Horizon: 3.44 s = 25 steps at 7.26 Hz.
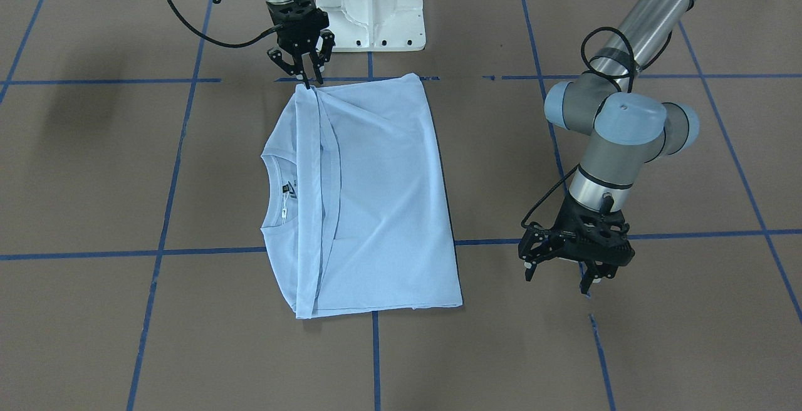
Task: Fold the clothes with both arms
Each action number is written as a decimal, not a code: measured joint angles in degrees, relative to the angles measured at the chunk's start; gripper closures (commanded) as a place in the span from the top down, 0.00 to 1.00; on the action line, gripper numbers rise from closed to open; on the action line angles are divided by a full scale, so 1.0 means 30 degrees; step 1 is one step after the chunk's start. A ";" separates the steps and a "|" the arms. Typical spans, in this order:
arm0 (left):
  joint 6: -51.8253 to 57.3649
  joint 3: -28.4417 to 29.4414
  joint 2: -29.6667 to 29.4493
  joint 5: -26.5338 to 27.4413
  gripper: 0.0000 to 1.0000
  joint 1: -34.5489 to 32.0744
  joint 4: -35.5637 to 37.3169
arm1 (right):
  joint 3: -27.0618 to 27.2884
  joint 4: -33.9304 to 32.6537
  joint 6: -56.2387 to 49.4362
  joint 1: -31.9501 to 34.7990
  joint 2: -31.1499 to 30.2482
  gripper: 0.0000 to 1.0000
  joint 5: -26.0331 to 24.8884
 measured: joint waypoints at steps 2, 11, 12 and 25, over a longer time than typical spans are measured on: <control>-0.0124 -0.0015 0.0000 0.0000 1.00 0.0014 0.0000 | -0.0064 0.0006 -0.0615 0.0200 -0.0006 0.35 0.0068; -0.0149 0.0001 0.0001 -0.0001 1.00 0.0048 0.0000 | -0.0478 0.0005 -0.0612 0.0361 -0.0097 0.00 0.0948; -0.0149 0.0001 0.0001 0.0000 1.00 0.0049 0.0000 | -0.0484 0.0005 -0.0300 0.0359 -0.0082 0.00 0.0879; -0.0500 -0.0026 0.0000 0.0000 1.00 0.0311 -0.0030 | 0.0805 0.0047 1.4930 -0.2855 -0.2844 1.00 -0.3178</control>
